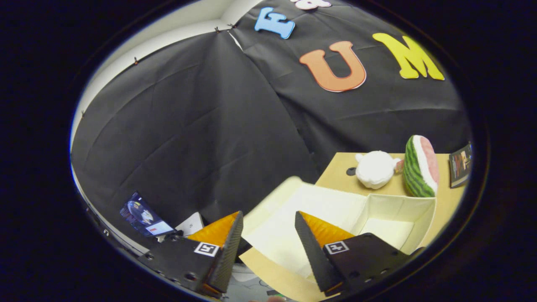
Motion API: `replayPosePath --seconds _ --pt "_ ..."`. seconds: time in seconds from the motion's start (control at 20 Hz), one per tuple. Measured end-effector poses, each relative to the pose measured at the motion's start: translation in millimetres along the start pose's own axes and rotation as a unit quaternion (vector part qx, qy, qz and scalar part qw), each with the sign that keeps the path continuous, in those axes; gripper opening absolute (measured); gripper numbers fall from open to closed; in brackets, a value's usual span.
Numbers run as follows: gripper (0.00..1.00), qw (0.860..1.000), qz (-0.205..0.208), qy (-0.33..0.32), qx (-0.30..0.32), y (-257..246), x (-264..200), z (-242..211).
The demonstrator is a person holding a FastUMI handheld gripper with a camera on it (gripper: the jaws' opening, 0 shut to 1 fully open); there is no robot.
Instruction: Open the storage box then place both shoes into the box .Put the left shoe in first, then the right shoe, with the right side of both shoes facing outward in a uniform manner.
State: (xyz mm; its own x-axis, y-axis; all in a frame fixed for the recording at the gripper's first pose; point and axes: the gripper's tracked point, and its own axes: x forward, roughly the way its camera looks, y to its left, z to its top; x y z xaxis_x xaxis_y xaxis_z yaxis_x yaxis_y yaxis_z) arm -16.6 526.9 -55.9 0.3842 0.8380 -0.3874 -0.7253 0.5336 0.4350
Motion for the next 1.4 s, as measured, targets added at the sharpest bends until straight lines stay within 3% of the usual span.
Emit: replayPosePath --seconds 0.2,0.4,0.6,0.9,1.4 --pt "0.8 0.998 -0.05 -0.031 0.002 -31.9 -10.0 12.1" --pt "0.92 0.993 -0.099 -0.068 -0.018 -57.7 -33.9 31.0" --pt "0.95 0.985 -0.136 -0.1 -0.037 -79.4 -71.9 43.6" --pt "0.95 0.969 -0.196 -0.139 -0.06 -129.3 -155.6 49.4" --pt "0.95 0.932 -0.315 -0.174 -0.042 -268.0 -316.1 29.1"
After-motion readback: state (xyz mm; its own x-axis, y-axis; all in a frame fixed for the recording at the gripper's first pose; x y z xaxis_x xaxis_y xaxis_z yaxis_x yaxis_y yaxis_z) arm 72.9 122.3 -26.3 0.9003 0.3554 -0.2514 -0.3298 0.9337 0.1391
